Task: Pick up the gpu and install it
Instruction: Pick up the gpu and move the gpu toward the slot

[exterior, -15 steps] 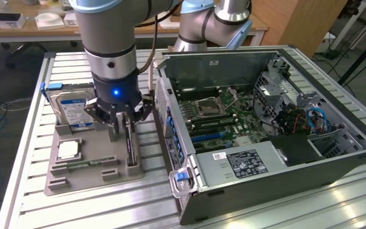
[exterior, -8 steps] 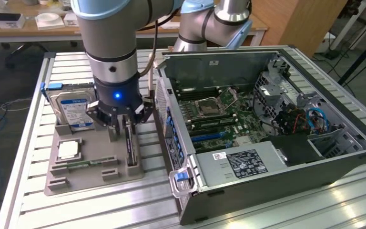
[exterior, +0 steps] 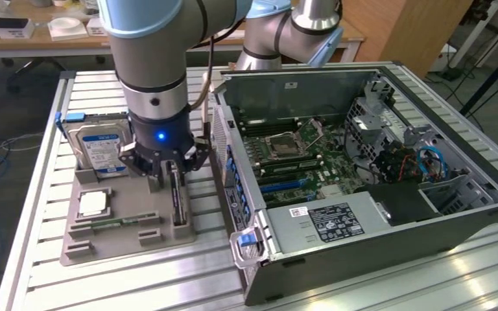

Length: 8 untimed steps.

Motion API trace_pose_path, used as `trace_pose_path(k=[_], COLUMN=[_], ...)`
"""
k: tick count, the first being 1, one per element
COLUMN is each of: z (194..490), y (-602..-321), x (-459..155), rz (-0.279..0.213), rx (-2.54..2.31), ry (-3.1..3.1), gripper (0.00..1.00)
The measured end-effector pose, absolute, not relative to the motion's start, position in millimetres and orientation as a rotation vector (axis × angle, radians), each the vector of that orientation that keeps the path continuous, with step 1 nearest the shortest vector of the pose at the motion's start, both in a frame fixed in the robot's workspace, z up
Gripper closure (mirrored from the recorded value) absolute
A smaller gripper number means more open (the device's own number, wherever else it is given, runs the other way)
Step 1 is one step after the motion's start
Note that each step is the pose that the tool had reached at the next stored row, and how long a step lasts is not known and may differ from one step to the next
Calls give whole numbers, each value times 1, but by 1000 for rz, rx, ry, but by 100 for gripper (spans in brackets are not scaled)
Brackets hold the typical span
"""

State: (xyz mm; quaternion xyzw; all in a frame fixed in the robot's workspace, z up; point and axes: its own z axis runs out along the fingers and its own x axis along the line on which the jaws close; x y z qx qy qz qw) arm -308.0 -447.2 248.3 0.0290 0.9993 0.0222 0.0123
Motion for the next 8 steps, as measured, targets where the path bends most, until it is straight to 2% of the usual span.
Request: trace_pose_path(k=[8], z=[242], y=[-447], x=[-306], rz=[69], rx=[80], ry=[3115], gripper=[59])
